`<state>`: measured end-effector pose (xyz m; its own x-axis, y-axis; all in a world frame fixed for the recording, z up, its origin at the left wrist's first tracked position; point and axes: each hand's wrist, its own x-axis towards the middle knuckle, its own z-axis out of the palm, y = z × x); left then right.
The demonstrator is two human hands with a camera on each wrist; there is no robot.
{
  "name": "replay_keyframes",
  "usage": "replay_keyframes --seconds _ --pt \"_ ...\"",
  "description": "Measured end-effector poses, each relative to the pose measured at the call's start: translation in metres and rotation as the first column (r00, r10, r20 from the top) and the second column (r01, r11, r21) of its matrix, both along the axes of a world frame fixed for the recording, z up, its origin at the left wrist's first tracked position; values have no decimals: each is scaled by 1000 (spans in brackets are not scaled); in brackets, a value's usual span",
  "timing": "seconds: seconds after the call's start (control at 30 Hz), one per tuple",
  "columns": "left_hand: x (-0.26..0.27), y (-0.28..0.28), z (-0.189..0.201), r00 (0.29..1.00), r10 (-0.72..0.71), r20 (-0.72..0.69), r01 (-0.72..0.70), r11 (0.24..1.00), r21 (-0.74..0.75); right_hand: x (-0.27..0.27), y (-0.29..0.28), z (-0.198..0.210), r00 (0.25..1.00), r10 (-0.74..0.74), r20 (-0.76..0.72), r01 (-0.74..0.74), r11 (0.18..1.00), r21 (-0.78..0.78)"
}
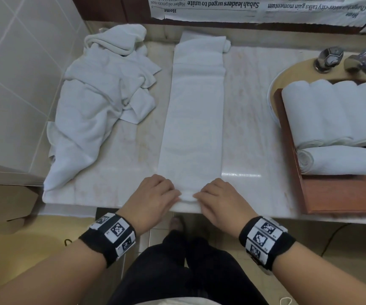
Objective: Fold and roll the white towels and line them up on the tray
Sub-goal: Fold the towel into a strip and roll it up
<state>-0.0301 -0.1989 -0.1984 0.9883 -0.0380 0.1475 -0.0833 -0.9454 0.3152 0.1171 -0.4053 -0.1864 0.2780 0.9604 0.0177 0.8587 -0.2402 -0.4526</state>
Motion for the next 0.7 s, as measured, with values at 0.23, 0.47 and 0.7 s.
replay_keyframes --seconds 0.23,0.47,0.7 --pt "39 13 32 906 71 -418 -118 989 -88 23 10 10 937 -185 -297 138 975 -174" --pt "19 -18 19 972 198 -130 -176 971 163 3 12 10 977 -68 204 76 996 -36" --pt "32 17 16 993 30 -113 -25 998 52 31 18 15 995 -43 -93 29 988 -150"
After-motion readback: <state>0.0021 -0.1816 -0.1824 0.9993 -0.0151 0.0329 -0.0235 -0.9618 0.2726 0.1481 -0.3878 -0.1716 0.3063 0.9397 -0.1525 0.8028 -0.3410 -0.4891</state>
